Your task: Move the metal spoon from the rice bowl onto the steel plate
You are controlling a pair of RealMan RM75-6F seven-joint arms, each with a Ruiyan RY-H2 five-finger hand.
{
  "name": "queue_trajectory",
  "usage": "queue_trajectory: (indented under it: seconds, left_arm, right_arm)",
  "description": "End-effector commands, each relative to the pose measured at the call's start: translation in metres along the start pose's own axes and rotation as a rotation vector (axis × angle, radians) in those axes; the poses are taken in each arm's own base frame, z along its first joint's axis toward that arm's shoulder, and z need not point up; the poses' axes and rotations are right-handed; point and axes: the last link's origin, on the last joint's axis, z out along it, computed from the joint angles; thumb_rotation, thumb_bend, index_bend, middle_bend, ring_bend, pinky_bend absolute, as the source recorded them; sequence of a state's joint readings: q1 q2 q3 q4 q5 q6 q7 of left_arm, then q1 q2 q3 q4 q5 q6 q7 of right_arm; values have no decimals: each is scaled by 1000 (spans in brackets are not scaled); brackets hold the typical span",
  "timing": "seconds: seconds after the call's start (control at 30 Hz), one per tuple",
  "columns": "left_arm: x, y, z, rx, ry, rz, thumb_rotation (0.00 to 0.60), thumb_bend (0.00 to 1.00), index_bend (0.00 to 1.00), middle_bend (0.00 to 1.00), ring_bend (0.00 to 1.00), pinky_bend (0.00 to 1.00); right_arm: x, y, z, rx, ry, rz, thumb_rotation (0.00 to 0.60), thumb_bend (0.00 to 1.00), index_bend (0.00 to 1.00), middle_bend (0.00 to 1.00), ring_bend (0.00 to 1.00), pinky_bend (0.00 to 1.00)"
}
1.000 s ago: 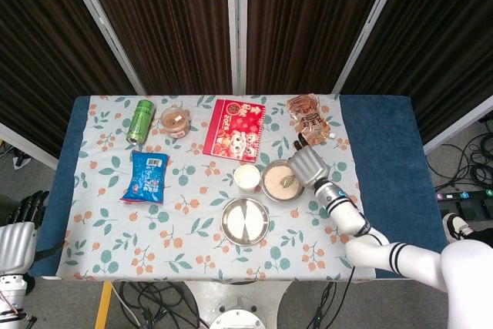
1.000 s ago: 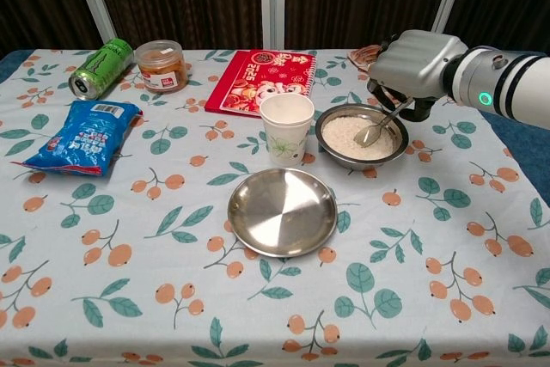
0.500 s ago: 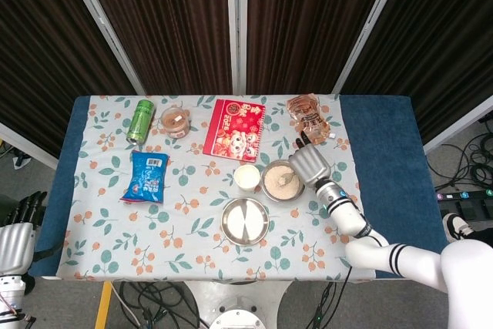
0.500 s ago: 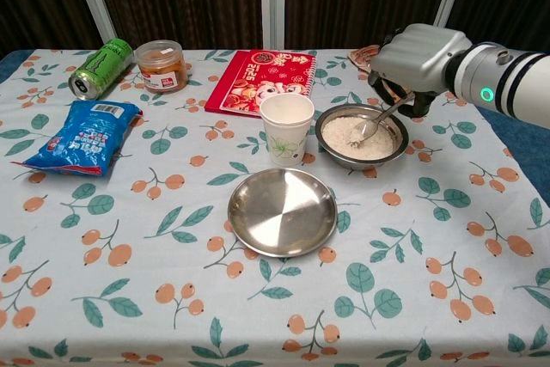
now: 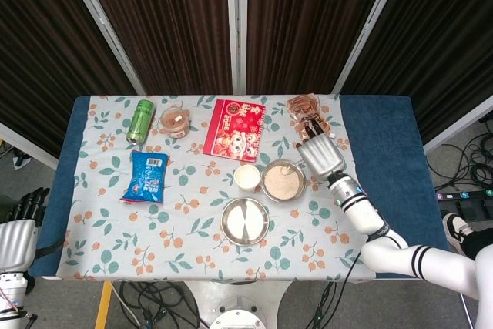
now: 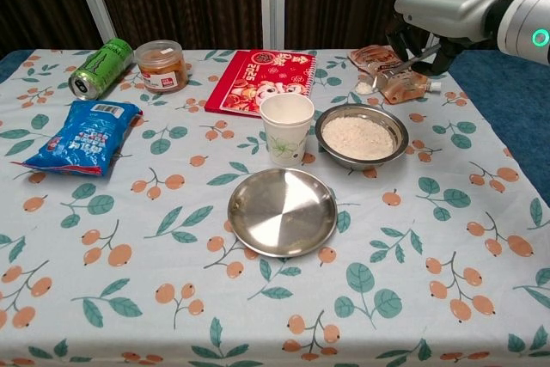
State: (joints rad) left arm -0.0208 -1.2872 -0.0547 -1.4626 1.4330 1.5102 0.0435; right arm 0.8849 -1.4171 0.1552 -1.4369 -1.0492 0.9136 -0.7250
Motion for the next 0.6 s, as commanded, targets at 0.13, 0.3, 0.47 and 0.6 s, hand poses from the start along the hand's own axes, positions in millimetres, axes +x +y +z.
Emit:
queue_trajectory:
  seconds: [0.13, 0.3, 0.47, 0.6]
  left_arm:
    - [0, -1, -2, 6, 0, -1, 600, 56, 121, 183, 120, 209]
    - [-1, -5, -5, 18, -2, -6, 600, 57, 120, 183, 120, 209]
    - [-3, -9, -9, 31, -4, -12, 600, 56, 120, 182, 120, 209]
    - [-4, -12, -11, 40, -2, -16, 600, 56, 120, 183, 120, 209]
  right_arm:
    - [18, -24, 17, 54, 35, 1, 600, 327, 586, 520, 172, 99]
    - [22, -53, 36, 106, 35, -56, 600, 327, 586, 520, 172, 99]
    - [28, -76, 52, 155, 54, -182, 600, 327, 588, 520, 172, 99]
    - [38, -88, 56, 196, 116, -322, 600, 327, 588, 520, 172, 99]
